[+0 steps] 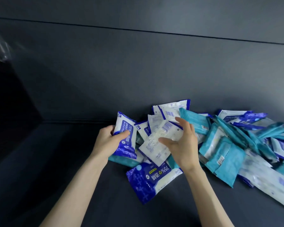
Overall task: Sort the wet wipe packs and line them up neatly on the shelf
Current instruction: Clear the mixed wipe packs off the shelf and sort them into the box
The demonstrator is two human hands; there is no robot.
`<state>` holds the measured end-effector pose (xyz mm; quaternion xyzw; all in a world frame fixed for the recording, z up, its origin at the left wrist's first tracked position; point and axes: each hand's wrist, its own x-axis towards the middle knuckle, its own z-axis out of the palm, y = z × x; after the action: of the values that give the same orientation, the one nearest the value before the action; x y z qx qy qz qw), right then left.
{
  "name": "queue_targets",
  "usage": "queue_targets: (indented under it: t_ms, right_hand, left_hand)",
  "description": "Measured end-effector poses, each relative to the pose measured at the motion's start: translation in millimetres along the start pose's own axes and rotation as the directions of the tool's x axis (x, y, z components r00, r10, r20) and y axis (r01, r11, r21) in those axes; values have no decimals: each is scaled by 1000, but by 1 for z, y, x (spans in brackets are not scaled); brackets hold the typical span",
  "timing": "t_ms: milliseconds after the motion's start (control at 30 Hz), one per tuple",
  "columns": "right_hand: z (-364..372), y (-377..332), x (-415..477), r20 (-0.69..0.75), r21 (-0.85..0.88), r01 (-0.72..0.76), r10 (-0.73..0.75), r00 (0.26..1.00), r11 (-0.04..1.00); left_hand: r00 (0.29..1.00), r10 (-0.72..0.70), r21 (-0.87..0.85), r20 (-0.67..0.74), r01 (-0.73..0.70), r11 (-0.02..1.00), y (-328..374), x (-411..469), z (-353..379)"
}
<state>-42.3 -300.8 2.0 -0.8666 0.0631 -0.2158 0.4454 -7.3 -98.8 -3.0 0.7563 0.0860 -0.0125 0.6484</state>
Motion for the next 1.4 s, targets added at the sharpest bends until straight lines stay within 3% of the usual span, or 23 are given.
queue_targets:
  t_ms: [200, 267, 367, 467, 700, 800, 933, 1167, 1267, 1400]
  right_hand:
    - [-2, 1, 10, -102, 301, -84, 120, 988, 950]
    - [-3, 0, 15, -102, 323, -105, 145, 984, 941]
    - [-2, 0, 29, -62, 214, -98, 114, 992, 972]
    - [4, 4, 46, 55, 6, -85, 85, 995, 996]
    - [0, -2, 69, 339, -433, 56, 105, 935, 900]
    - [-7, -8, 80, 387, -592, 135, 133, 912, 795]
    - [-6, -15, 88, 382, -647, 182, 107, 918, 740]
    - [3, -19, 78, 275, -428, 207, -92, 957, 880]
    - [10, -23, 73, 215, -141, 142, -110, 970, 980]
    - [16, -25, 66, 209, 117, 37, -61, 976, 992]
  left_hand:
    - [1000, 9, -199, 23, -5, 980, 11, 13, 0]
    - [995, 24, -215, 98, -3, 977, 16, 15, 5]
    - [961, 36, -111, 274, -5, 994, 19, 19, 19]
    - [932, -11, -52, 362, 32, 998, 16, 27, 35]
    - [940, -62, -53, 335, 84, 995, 7, 40, 36]
    - [959, -46, -119, 279, 83, 989, 5, 36, 37]
    - [981, -1, -159, 196, 33, 987, 4, 30, 38]
    - [991, 116, -203, 72, -100, 974, 8, 23, 26]
    - [986, 162, -174, -30, -165, 971, 13, 22, 15]
    - [993, 92, -197, -68, -104, 975, 16, 21, -1]
